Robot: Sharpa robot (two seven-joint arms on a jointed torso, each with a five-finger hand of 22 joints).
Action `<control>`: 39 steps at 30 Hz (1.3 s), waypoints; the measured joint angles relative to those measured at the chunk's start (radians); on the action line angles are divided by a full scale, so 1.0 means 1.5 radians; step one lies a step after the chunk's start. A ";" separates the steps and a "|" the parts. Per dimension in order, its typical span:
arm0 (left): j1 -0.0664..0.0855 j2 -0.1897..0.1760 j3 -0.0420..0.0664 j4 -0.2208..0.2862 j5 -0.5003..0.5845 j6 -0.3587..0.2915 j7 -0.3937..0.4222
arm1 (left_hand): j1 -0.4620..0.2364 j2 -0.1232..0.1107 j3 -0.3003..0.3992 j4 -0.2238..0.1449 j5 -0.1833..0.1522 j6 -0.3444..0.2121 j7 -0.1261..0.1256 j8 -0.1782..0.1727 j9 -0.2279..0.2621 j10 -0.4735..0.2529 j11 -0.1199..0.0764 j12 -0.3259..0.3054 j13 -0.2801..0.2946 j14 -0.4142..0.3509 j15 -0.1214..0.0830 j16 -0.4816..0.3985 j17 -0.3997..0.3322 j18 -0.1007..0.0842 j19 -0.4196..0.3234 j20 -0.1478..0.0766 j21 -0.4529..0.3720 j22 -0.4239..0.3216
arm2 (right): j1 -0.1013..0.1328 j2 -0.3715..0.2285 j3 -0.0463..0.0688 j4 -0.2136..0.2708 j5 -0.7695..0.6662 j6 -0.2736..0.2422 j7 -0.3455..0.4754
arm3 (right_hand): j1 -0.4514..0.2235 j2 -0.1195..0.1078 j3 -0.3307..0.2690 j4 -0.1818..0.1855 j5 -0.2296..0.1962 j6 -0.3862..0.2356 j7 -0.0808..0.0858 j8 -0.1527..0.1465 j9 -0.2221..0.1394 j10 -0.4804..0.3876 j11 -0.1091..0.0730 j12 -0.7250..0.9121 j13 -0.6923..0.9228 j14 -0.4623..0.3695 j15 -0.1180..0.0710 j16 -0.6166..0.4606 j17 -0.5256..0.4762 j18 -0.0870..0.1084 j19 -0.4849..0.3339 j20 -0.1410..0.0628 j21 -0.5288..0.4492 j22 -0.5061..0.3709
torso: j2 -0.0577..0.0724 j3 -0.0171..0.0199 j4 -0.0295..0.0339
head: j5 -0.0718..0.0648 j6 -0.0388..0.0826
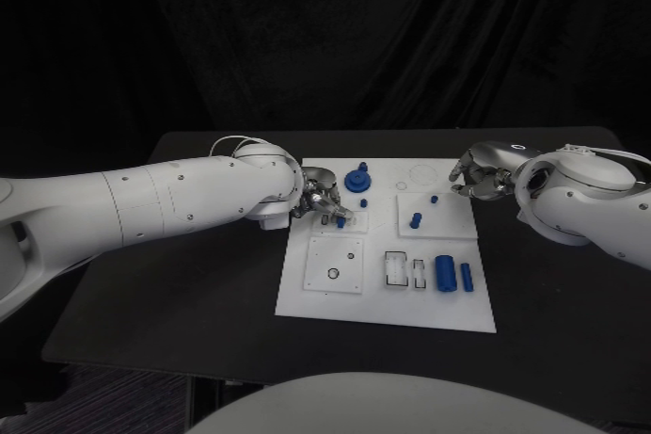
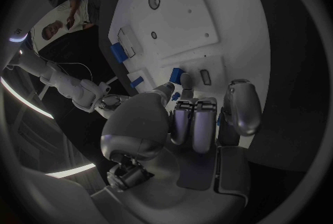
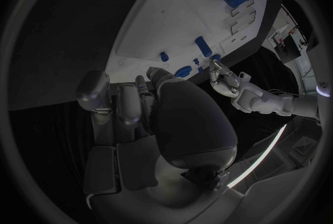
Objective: Assemble the parts on the task board
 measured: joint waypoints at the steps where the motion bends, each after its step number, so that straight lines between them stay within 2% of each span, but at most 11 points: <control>1: 0.000 -0.001 0.000 0.001 0.000 -0.004 0.002 | -0.001 0.001 -0.001 0.001 0.000 0.000 0.000 0.000 0.000 0.000 0.000 0.000 0.000 0.000 0.000 0.000 0.000 0.000 0.000 0.000 0.000 0.000 | 0.000 0.000 0.000 0.000 0.000 0.000 0.000 | 0.000 0.000 0.000 0.000 0.000 0.000 0.000 0.000 0.000 0.000 0.000 -0.001 0.000 0.000 0.000 0.000 0.000 0.000 0.000 0.000 -0.002 0.000 | 0.000 0.0000 0.0002 | 0.000 0.000; 12: 0.000 -0.012 0.000 0.015 0.000 -0.055 0.028 | -0.028 0.003 -0.024 0.055 -0.005 -0.006 0.006 -0.006 -0.013 0.000 0.000 0.000 0.000 0.000 0.000 0.000 0.000 0.000 0.000 0.000 0.000 0.000 | 0.000 -0.004 0.000 0.000 0.000 0.001 0.000 | 0.000 0.000 0.000 0.000 0.000 0.000 0.000 0.000 0.000 0.000 0.000 -0.003 0.000 -0.002 0.002 0.000 -0.001 0.000 0.000 0.000 -0.004 0.000 | 0.000 0.0003 0.0007 | -0.001 0.000; 17: 0.000 -0.021 0.000 0.025 0.000 -0.078 0.038 | -0.052 0.016 -0.040 0.069 -0.005 -0.008 0.008 -0.012 -0.020 0.000 0.000 0.000 0.000 0.000 0.000 0.000 0.000 0.000 0.000 0.000 0.000 0.000 | 0.000 -0.005 0.000 0.001 0.000 0.001 -0.001 | 0.000 0.000 0.000 0.000 0.000 0.000 0.000 0.000 0.000 0.000 0.000 -0.003 0.000 -0.002 0.002 0.000 -0.001 0.000 0.000 0.000 -0.004 0.000 | 0.000 0.0004 0.0005 | 0.000 0.000; 19: 0.000 -0.025 0.000 0.031 0.000 -0.086 0.040 | -0.057 0.020 -0.044 0.068 -0.005 -0.008 0.008 -0.016 -0.022 0.002 0.002 0.000 0.000 0.000 0.000 0.000 0.000 0.000 0.000 0.000 0.000 0.000 | 0.000 -0.005 0.000 0.001 0.000 0.001 -0.001 | 0.000 0.000 0.000 0.000 0.000 0.000 0.000 0.000 0.000 0.000 0.000 -0.003 0.000 -0.002 0.002 0.000 -0.001 0.000 0.000 0.000 -0.004 0.000 | 0.000 0.0003 0.0003 | 0.000 0.000; 25: 0.000 -0.035 0.000 0.045 0.000 -0.096 0.040 | -0.057 0.020 -0.048 0.064 -0.001 -0.011 0.011 -0.016 -0.025 0.002 0.002 0.000 0.000 0.000 0.000 0.000 0.000 0.000 0.000 0.000 0.001 0.000 | 0.000 -0.006 0.000 0.001 0.000 0.001 -0.001 | 0.000 0.000 0.000 0.000 0.000 0.000 0.000 0.000 0.000 0.000 0.000 -0.003 0.000 -0.002 0.002 0.000 -0.001 0.000 0.000 0.000 -0.003 0.000 | -0.001 0.0003 -0.0001 | 0.000 0.000; 29: -0.001 -0.044 0.000 0.057 0.000 -0.097 0.036 | -0.033 -0.003 -0.060 0.052 0.003 0.000 0.009 -0.016 -0.026 0.002 0.002 0.000 0.000 0.000 0.000 0.000 0.000 0.000 0.003 0.003 0.008 0.000 | 0.000 -0.006 0.000 0.001 0.000 0.001 -0.001 | 0.000 0.000 0.000 0.000 0.000 0.000 0.000 0.000 0.000 0.000 0.000 -0.003 0.000 -0.002 0.002 0.000 -0.001 0.000 0.000 0.000 -0.003 0.000 | -0.001 0.0003 -0.0001 | -0.001 0.000; 35: -0.005 -0.056 0.000 0.075 -0.020 -0.099 0.027 | -0.016 -0.013 -0.070 0.042 -0.012 0.007 0.007 0.000 -0.013 0.002 0.002 0.000 0.000 0.000 0.000 0.000 0.000 0.000 0.003 0.003 0.009 0.001 | 0.000 -0.006 0.000 0.001 0.000 0.001 -0.002 | 0.000 0.000 0.000 0.000 0.000 0.000 0.000 0.000 -0.001 -0.002 0.002 -0.003 0.000 -0.002 0.002 0.000 -0.002 0.000 -0.002 0.002 -0.006 0.000 | 0.000 0.0003 0.0000 | -0.001 0.000; 39: -0.010 -0.060 0.000 0.086 -0.056 -0.104 0.019 | -0.013 -0.016 -0.083 0.044 -0.022 0.010 0.005 0.017 0.000 0.002 0.002 0.000 0.000 0.000 0.000 0.000 0.000 0.000 0.005 0.000 0.016 0.000 | -0.001 -0.006 0.000 0.001 0.000 0.001 -0.002 | 0.000 0.000 0.000 0.000 0.000 0.000 0.000 0.000 -0.001 -0.002 0.002 -0.003 0.000 -0.002 0.002 0.000 -0.002 0.000 -0.002 0.002 -0.006 0.000 | 0.000 -0.0004 0.0001 | 0.000 0.000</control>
